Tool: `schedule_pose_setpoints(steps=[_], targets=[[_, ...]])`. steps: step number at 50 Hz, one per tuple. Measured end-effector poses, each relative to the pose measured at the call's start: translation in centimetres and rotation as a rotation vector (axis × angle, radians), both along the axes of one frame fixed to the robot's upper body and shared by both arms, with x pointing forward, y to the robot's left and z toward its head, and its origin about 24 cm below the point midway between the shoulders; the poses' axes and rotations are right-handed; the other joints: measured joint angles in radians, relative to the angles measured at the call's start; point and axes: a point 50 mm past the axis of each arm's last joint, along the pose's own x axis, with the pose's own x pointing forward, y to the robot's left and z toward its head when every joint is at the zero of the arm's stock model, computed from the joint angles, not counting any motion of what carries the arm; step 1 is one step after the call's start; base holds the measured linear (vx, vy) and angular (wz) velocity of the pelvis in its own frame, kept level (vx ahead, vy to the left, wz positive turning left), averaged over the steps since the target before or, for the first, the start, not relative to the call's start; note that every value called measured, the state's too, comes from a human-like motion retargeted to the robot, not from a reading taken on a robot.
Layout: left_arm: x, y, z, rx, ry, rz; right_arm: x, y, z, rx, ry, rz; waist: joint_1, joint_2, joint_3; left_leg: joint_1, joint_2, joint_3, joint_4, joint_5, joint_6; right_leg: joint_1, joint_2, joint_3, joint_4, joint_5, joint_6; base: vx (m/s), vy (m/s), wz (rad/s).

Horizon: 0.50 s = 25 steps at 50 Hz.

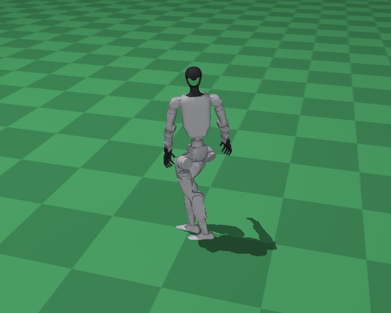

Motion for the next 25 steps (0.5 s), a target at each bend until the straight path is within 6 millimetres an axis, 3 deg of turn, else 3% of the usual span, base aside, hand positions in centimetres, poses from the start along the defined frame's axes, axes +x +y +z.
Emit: schedule_pose_setpoints(steps=[25], targets=[[1.2,-0.2,0.3,0.011,0.004,-0.102,-0.6,-0.6,-0.2,-0.006,0.034,0.008,0.044,0.01,0.008,-0.029,0.016,-0.027,0.003,0.022,0.003,-0.013,0.006,-0.021,-0.033,0.05,0.0,0.0,0.0,0.0]])
